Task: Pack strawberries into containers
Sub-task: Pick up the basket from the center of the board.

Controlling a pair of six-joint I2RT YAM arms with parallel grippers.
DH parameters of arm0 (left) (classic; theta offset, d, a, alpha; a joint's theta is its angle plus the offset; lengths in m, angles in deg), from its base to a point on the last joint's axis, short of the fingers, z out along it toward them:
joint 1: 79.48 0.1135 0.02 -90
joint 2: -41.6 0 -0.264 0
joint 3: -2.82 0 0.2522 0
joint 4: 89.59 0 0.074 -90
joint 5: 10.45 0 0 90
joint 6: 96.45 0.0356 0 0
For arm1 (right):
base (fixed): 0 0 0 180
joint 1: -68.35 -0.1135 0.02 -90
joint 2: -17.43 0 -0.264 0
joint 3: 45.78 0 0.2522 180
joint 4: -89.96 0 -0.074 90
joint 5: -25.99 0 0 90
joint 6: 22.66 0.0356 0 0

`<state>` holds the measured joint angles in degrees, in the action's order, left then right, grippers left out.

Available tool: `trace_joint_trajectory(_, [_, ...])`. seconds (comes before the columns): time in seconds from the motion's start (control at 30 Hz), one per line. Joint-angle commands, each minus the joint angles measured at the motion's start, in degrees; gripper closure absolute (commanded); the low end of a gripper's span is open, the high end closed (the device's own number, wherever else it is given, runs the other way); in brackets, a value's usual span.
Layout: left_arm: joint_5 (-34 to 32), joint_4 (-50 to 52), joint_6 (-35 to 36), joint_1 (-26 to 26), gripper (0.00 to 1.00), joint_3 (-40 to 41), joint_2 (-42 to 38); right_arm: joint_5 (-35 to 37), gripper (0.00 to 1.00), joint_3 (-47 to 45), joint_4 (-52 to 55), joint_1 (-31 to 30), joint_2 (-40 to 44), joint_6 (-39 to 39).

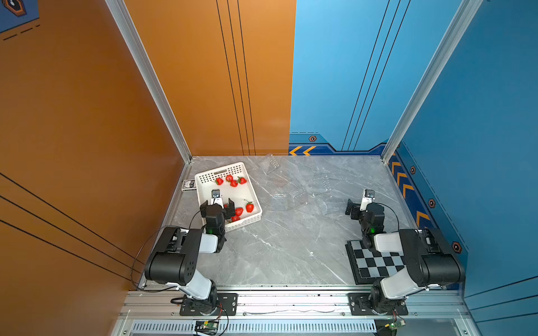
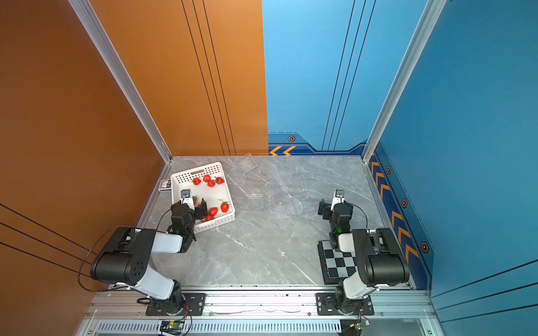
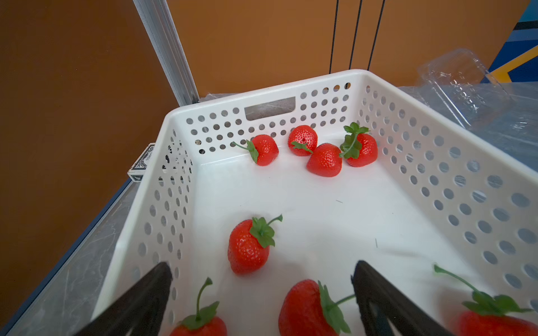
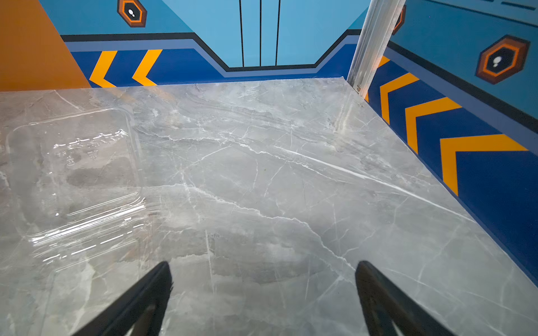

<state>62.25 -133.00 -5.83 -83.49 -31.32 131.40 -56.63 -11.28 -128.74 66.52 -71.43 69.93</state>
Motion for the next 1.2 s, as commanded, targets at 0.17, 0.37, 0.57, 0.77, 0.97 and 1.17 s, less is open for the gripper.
trace_joint_trajectory(0.17, [1.4,2.2,-0.4,0.4,0.01,-0.6,0.0,1.0,0.0,0.8,0.9,-0.1,0.4,0.7])
trace_joint_trajectory(0.37, [1.3,2.2,-0.3,0.3,0.01,-0.5,0.0,1.0,0.0,0.8,1.0,-0.1,0.4,0.7])
trace_joint_trajectory(0.57, [1.9,2.4,-0.4,0.6,0.01,-0.8,0.1,0.9,0.0,0.8,1.0,-0.1,0.4,0.7])
trace_joint_trajectory(0.77, [2.2,2.9,-0.5,0.7,0.01,-0.8,-0.1,0.9,0.0,0.8,1.0,-0.1,0.4,0.7])
trace_joint_trajectory(0.97, [3.2,3.6,0.2,0.5,0.01,-1.2,-0.4,1.0,0.0,0.8,1.0,-0.1,0.4,0.7])
trace_joint_trajectory(1.17, [-3.0,8.0,-0.2,-0.8,0.02,-2.1,-3.8,1.5,0.0,0.6,0.7,-0.1,0.6,0.7])
